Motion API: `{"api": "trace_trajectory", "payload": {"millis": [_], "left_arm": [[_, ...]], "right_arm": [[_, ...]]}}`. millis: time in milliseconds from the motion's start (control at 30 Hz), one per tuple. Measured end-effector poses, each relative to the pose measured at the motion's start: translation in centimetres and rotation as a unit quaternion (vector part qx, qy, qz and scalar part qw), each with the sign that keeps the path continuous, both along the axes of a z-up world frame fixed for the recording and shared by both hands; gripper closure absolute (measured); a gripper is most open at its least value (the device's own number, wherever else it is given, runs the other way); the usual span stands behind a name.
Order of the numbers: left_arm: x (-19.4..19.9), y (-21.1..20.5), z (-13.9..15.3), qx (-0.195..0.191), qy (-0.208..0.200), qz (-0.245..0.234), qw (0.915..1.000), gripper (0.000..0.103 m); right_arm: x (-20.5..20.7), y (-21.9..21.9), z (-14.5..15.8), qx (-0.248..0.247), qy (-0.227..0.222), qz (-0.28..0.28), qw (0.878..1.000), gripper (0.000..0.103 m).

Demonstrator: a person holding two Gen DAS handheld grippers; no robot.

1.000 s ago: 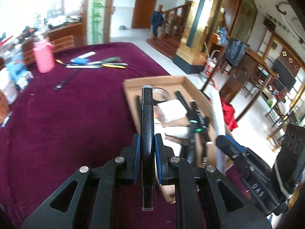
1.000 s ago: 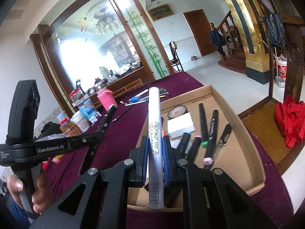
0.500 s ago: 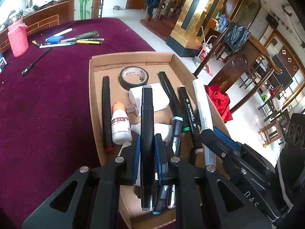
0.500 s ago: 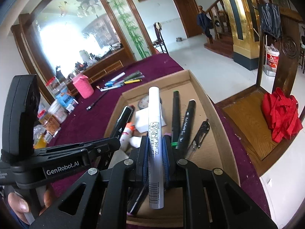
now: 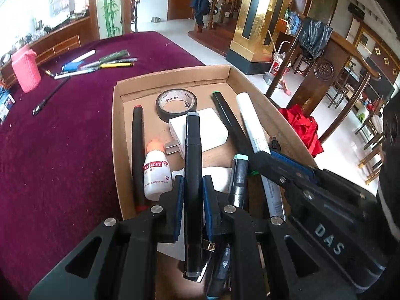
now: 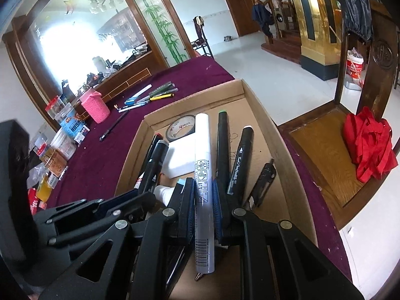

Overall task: Organize rigid objects
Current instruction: 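Lower both markers upright into the tray among the other markers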

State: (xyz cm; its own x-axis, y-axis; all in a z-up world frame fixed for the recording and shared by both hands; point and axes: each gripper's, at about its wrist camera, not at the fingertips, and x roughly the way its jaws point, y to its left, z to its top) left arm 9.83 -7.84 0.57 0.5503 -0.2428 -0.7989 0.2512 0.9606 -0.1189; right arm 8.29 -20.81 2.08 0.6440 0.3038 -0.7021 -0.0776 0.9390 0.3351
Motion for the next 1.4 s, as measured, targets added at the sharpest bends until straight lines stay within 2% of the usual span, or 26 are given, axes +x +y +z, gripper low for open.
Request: {"api": "trace_trajectory", "payload": {"millis": [467, 1400], "left_arm": [[-1.4, -1.2, -0.5, 0.038, -0.050, -0.003, 0.9980, 0.091], [-2.3, -1.9, -0.6, 0.057, -0.077, -0.003, 0.9954, 0.091]], "right_arm": [[0.9, 0.4, -0.9, -0.002, 0.014, 0.001, 1.000, 0.090], [1.2, 1.3, -0.9, -0.014, 0.021, 0.002, 1.000, 0.090]]}}
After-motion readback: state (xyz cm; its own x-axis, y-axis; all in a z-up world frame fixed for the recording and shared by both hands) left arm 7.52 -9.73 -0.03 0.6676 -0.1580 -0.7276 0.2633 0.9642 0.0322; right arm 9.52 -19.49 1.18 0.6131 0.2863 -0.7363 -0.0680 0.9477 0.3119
